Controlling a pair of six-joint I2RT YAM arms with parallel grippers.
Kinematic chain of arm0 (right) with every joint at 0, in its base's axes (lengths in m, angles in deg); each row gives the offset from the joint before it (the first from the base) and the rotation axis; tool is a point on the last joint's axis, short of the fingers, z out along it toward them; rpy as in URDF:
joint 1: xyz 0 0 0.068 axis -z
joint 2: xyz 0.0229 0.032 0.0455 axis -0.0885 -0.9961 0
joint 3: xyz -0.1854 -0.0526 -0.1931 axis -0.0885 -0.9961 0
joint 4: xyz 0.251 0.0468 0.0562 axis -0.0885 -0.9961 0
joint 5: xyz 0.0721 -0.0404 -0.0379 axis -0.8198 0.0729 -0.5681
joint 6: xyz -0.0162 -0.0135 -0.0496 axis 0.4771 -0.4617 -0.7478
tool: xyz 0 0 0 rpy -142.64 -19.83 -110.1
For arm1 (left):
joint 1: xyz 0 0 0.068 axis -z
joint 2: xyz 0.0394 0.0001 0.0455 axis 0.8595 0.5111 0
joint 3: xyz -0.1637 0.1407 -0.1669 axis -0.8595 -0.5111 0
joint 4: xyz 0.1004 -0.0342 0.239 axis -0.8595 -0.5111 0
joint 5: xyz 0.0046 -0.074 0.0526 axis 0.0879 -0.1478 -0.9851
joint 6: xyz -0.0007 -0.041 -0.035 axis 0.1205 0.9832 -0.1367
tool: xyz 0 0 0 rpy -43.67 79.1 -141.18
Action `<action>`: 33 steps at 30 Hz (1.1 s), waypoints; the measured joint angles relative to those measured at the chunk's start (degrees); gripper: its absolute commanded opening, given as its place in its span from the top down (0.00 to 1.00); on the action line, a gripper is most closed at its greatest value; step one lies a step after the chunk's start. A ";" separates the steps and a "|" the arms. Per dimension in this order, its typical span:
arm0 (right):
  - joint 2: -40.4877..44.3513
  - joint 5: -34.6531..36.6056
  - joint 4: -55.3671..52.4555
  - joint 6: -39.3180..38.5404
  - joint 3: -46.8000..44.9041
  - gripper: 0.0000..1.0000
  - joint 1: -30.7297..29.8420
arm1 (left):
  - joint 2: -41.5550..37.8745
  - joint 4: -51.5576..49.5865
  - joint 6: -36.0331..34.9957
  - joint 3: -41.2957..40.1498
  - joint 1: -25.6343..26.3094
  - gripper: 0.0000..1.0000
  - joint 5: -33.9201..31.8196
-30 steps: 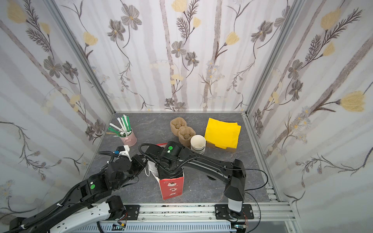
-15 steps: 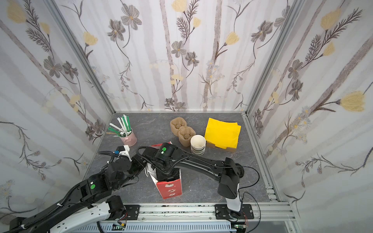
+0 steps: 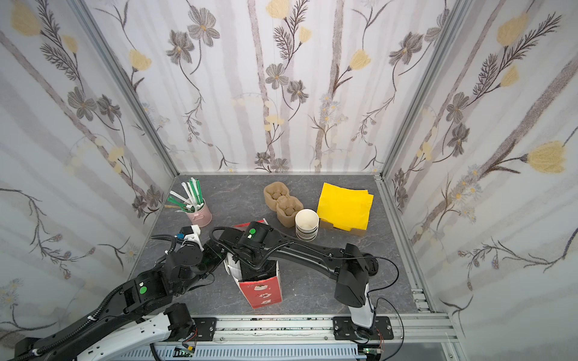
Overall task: Pack a coffee takeout order
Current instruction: Place the coffee cup in the cup tray.
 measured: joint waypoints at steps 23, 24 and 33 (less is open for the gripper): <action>2.75 3.56 -1.27 2.99 0.46 0.43 0.81 | 0.33 2.21 -2.78 -0.04 0.00 1.00 0.59; 2.49 3.52 -1.18 2.99 0.46 0.43 0.74 | 0.44 2.36 -2.80 0.00 0.00 1.00 0.63; 0.68 3.48 -0.04 2.71 0.42 0.43 1.81 | 0.72 2.47 -3.02 0.02 0.00 1.00 0.68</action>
